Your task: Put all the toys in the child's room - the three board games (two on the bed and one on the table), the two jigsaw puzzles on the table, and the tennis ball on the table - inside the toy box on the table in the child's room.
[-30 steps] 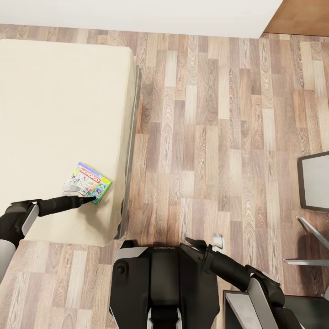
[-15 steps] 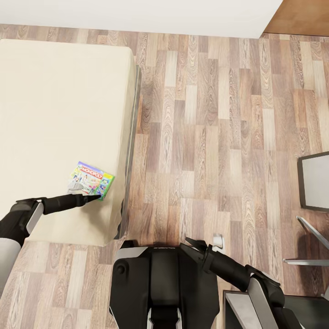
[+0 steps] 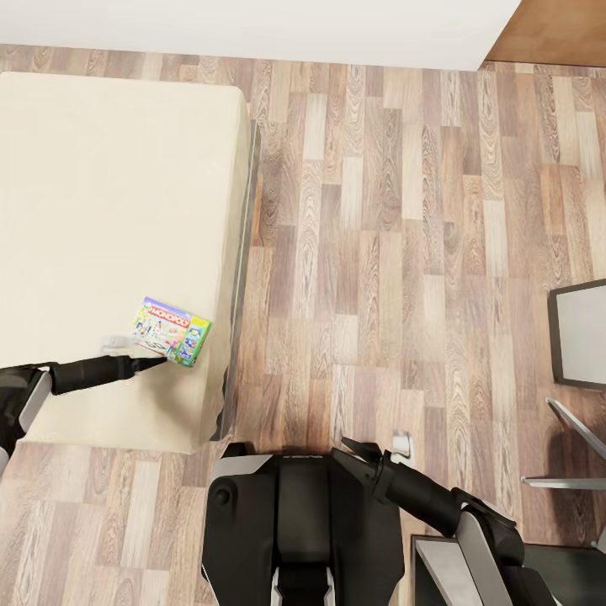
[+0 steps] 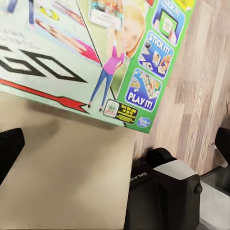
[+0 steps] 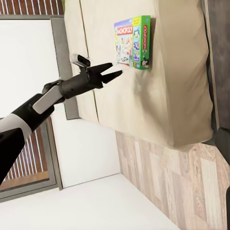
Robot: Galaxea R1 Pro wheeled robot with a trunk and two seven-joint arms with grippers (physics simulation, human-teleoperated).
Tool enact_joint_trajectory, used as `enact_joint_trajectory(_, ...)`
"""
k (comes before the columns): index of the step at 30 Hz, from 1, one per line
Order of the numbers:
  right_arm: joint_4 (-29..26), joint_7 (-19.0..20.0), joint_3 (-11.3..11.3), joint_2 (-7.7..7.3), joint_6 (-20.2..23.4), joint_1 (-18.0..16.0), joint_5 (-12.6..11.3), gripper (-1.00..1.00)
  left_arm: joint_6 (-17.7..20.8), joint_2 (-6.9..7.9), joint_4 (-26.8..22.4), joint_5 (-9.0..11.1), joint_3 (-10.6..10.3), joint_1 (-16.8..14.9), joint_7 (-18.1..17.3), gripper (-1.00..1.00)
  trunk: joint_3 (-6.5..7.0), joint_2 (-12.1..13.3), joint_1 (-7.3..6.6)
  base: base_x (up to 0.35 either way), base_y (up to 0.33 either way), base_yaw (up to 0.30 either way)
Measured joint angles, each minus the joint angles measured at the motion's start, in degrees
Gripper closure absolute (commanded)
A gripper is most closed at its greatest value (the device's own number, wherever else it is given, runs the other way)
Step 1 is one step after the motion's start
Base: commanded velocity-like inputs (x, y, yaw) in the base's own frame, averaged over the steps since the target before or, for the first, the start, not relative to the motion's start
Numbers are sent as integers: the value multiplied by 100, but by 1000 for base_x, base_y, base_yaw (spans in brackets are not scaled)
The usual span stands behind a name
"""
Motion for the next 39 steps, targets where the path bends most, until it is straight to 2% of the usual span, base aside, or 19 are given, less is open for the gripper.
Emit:
enact_joint_trajectory(2,0,2,0,0,0,0,0,-100,-2,127,0,-10,25,0,-199,-100,0,0,0,0,0,0)
enact_joint_trajectory(8,0,4,0,0,-3,0,3,-100,12,356,-2,-22,55,0,-554,-100,0,0,0,0,0,0)
enact_joint_trajectory(15,0,1,0,0,-1,0,4,-100,17,579,-9,-21,62,-5,-627,-100,0,0,0,0,0,0)
enact_joint_trajectory(21,0,0,0,0,-3,0,4,-100,40,696,-55,-21,63,-44,-619,-100,0,0,0,0,0,0)
enact_joint_trajectory(29,0,-2,1,4,-5,0,3,-100,62,739,-139,-47,63,-125,-409,-100,0,0,0,0,0,0)
enact_joint_trajectory(39,0,-2,1,2,-6,0,3,-100,110,686,-157,-66,45,-412,340,-100,0,0,0,0,0,0)
